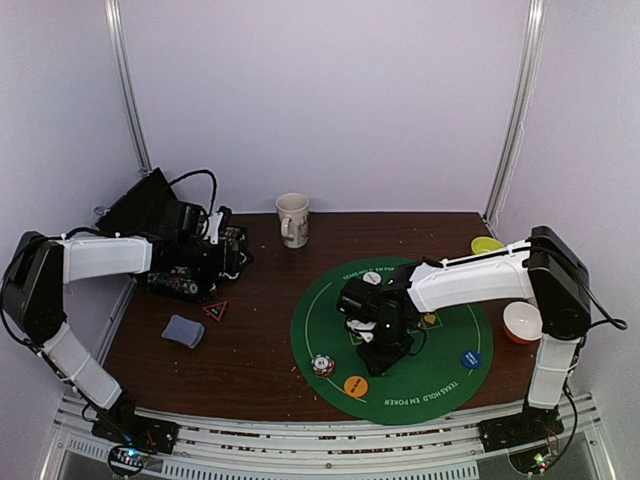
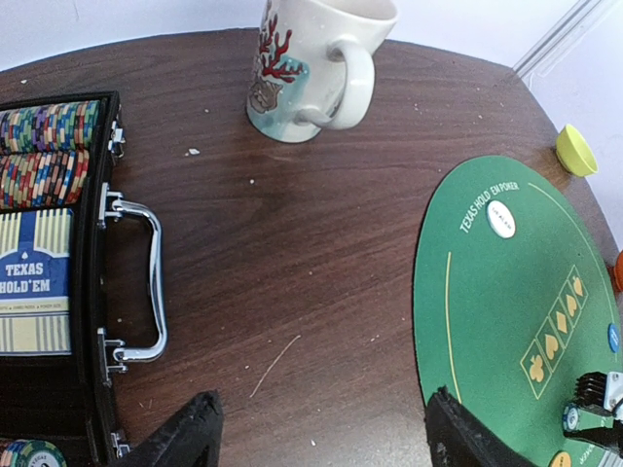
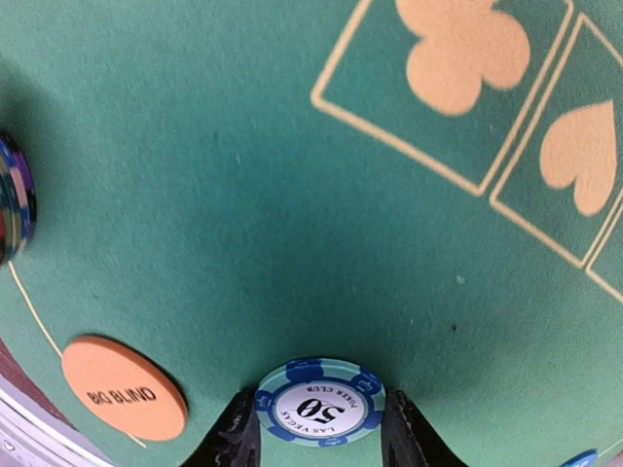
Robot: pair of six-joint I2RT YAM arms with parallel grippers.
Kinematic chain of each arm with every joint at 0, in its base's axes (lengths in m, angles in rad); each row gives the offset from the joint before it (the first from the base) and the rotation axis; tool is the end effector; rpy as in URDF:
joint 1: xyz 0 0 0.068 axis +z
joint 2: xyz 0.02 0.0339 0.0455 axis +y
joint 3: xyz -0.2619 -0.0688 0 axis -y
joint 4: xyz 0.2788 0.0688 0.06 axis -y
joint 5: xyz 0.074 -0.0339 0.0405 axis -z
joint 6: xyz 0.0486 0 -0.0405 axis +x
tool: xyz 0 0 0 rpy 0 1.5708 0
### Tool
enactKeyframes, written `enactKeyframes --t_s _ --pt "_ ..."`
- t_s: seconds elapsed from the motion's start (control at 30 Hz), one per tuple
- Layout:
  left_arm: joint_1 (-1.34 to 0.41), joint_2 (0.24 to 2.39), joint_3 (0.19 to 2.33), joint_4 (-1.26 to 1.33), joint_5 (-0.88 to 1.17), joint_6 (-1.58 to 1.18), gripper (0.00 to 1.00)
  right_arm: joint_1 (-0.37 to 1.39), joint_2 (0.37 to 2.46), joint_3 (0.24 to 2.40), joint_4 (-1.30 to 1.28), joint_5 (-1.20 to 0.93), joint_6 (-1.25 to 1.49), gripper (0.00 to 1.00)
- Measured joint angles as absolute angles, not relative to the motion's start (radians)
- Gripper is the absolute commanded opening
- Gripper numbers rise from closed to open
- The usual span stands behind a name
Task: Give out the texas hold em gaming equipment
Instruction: Place the poker chip on the poker chips pile.
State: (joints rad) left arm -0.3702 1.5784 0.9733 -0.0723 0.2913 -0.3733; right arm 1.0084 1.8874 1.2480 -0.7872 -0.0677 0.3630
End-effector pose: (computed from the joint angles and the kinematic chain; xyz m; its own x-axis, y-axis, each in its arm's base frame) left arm 0.3486 -0.1503 0.1906 -0.7465 -0.0850 -0.6599 0.3039 0.8388 -0.4518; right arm 0.1991 0.3221 0.1229 -0.7948 -0.5967 -0.1106 -0.6065 0.7869 0.1136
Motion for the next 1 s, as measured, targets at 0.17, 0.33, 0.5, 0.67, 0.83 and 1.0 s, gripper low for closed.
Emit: enactKeyframes --t_s 0.17,0.33,0.5,0.67,0.83,1.0 --pt "-0.370 1.578 0.973 -0.073 0.290 -0.372 0.74 1.010 1.887 1.267 -0.826 -0.069 0.363 0.33" --pt "-0.370 1.578 0.973 -0.073 0.290 -0.372 0.74 1.011 1.882 1.308 -0.845 -0.076 0.358 0.33" --pt "-0.370 1.578 0.973 -0.075 0.289 -0.371 0.74 1.037 1.863 1.399 -0.831 -0.126 0.319 0.33" --pt "-0.370 1.578 0.973 -0.078 0.283 -0.371 0.75 1.102 1.882 1.532 -0.812 -0.158 0.279 0.33" --pt "-0.370 1.578 0.973 -0.078 0.277 -0.367 0.75 1.142 1.966 1.645 -0.840 -0.133 0.239 0.33" --pt "-0.370 1.578 0.973 -0.079 0.276 -0.366 0.75 1.143 2.039 1.676 -0.880 -0.105 0.212 0.34"
